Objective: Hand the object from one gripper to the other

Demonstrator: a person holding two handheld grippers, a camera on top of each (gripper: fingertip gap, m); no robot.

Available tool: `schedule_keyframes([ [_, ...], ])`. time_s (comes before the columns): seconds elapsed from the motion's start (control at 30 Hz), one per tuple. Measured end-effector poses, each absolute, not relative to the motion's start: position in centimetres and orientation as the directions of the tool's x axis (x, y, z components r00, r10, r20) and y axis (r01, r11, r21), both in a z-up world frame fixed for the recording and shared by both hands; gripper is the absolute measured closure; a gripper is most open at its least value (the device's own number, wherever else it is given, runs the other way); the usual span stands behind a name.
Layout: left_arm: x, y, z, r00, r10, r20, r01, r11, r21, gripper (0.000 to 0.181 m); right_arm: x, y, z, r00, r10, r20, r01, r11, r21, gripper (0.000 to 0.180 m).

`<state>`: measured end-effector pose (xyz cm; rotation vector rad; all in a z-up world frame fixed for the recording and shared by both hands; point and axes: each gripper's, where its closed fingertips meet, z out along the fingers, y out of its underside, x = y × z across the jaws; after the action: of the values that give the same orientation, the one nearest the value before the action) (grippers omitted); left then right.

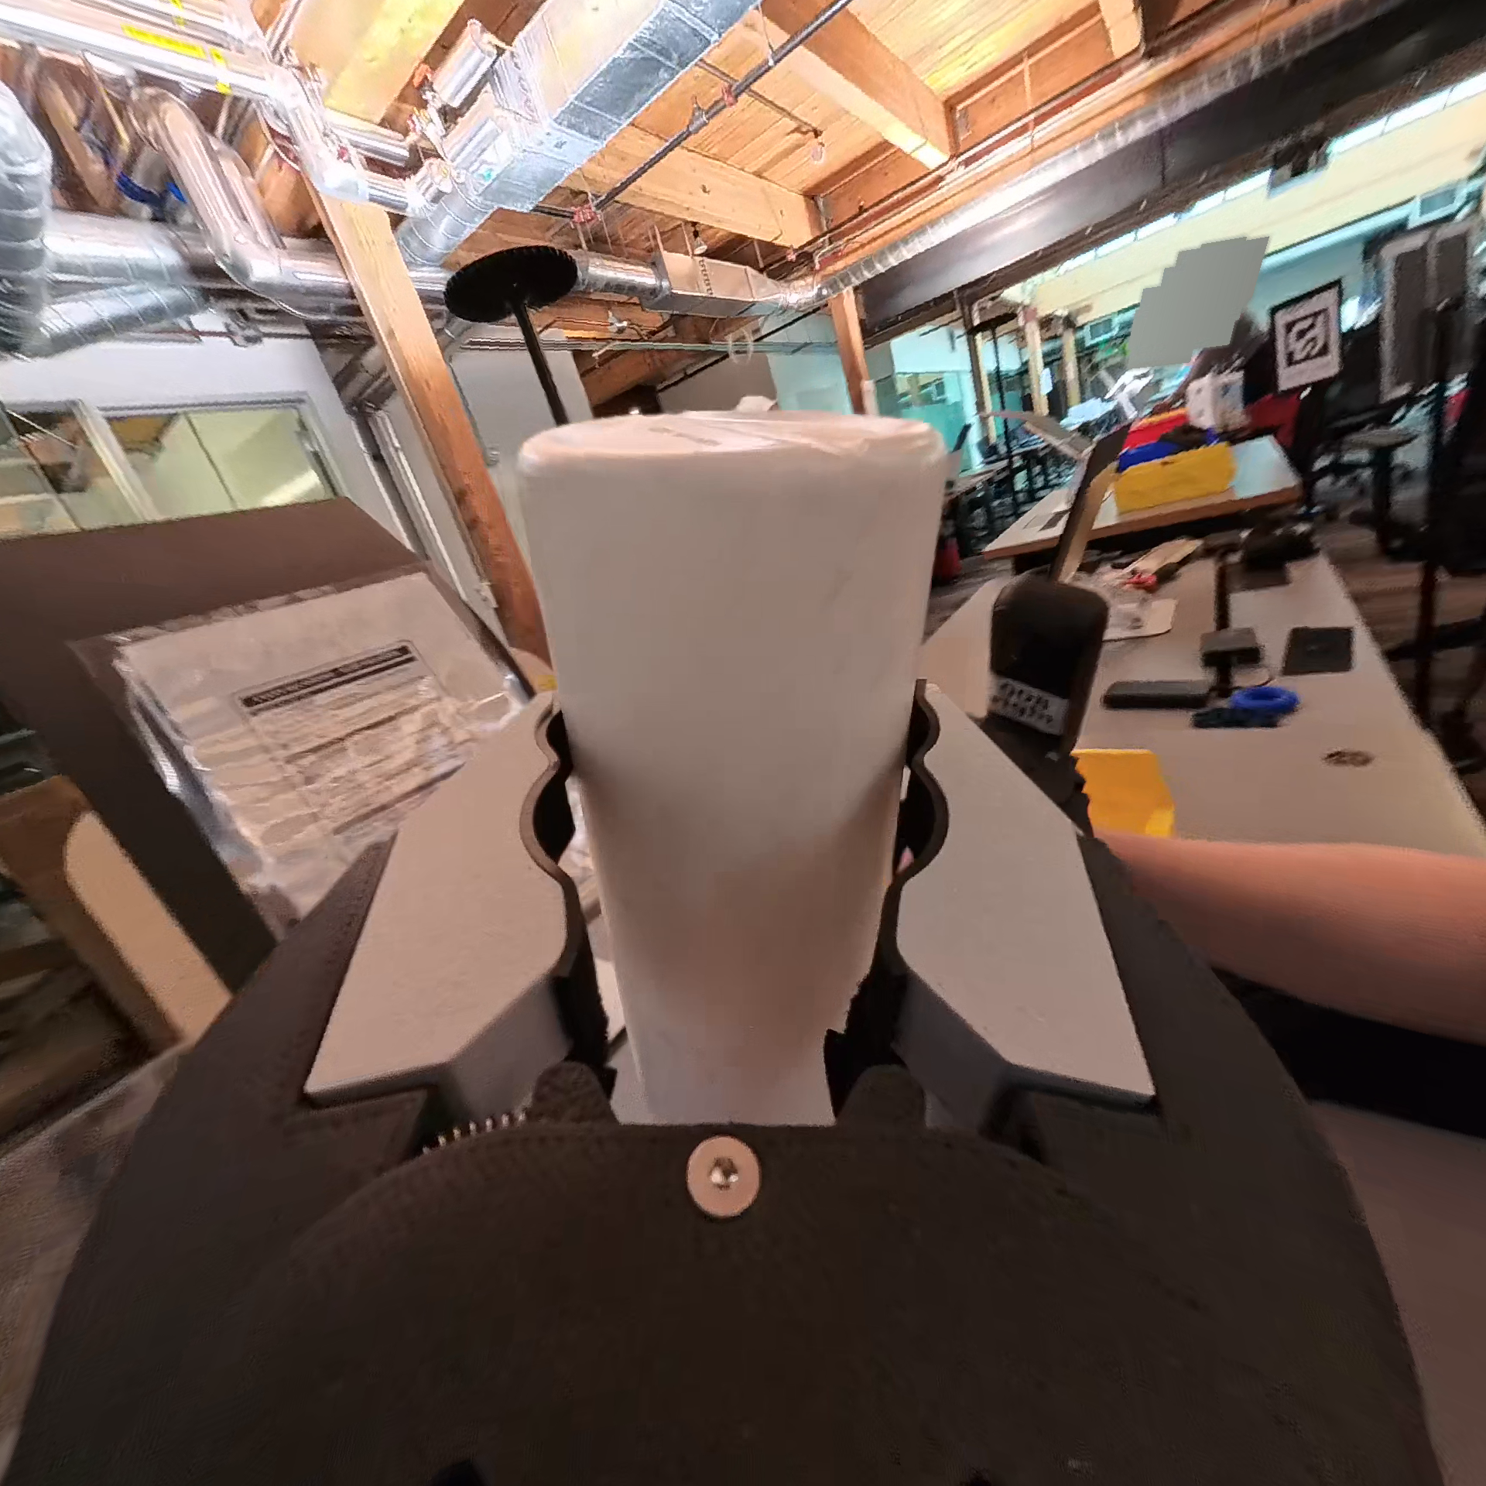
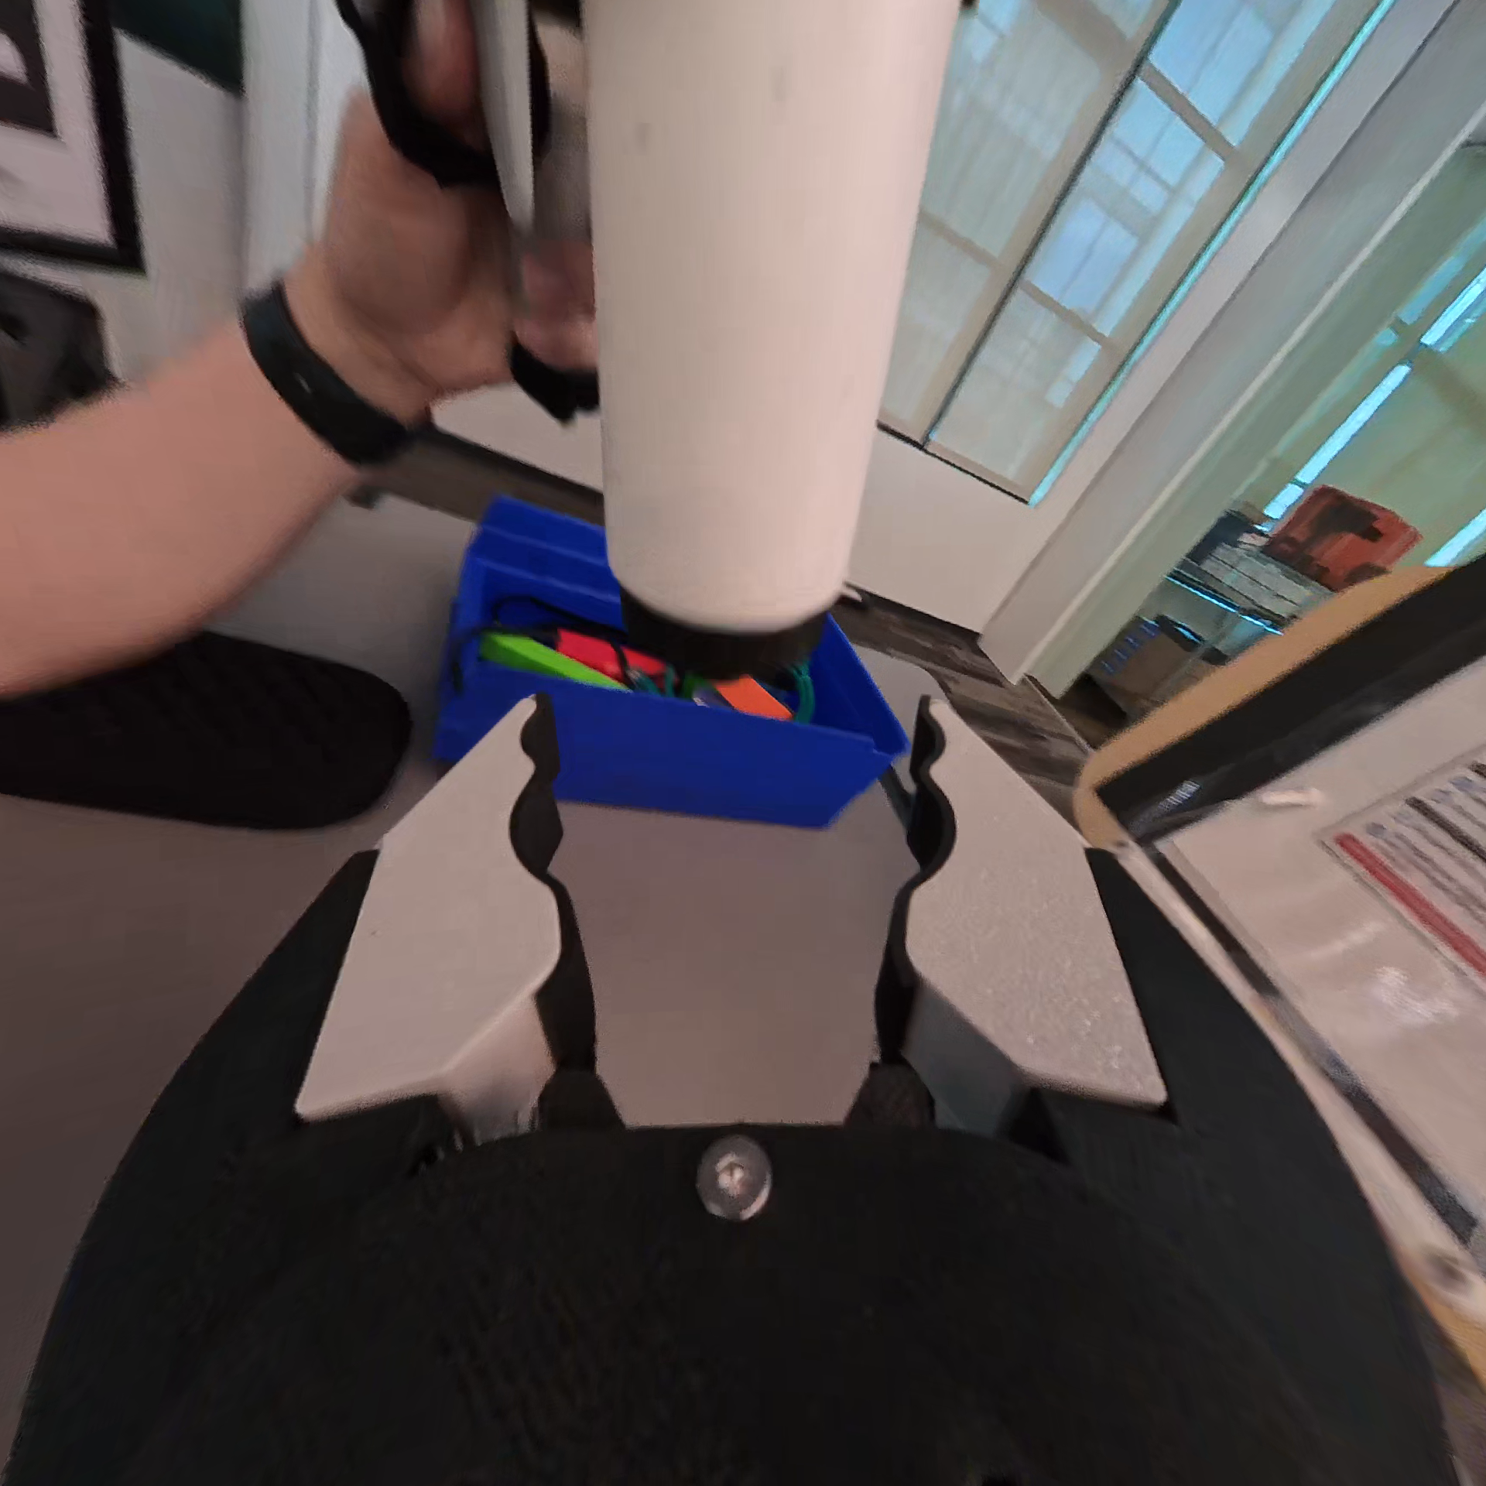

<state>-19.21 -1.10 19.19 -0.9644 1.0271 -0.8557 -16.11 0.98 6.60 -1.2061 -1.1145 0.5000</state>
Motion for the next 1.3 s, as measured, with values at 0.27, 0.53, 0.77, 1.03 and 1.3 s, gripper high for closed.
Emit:
schedule_keyframes([
  [0.27,-16.5,-2.7,18.3,0.146,-0.971,-0.191,0.155,0.213,-0.965,0.099,-18.8,-0.7,9.1,0.243,0.970,-0.029,-0.189,0.018,-0.982,0.076],
  [0.53,-13.6,-3.8,15.8,0.073,-0.974,-0.213,0.048,0.217,-0.975,0.098,-20.1,-0.9,7.2,0.258,0.965,0.041,-0.045,0.054,-0.998,0.069],
  [0.77,-12.9,-4.7,15.6,0.055,-0.971,-0.234,0.046,0.237,-0.970,0.073,-20.2,-1.5,6.6,0.246,0.960,0.135,0.018,0.135,-0.991,0.090],
  [1.03,-16.1,-1.9,15.9,0.122,-0.974,-0.189,0.032,0.194,-0.980,0.070,-17.3,0.6,8.8,0.407,0.900,0.156,-0.035,0.186,-0.982,0.091],
  [1.3,-18.3,0.8,17.0,0.333,-0.895,-0.295,-0.007,0.311,-0.950,0.069,-10.0,4.7,10.9,0.749,0.442,0.494,0.354,0.363,-0.862,0.093],
])
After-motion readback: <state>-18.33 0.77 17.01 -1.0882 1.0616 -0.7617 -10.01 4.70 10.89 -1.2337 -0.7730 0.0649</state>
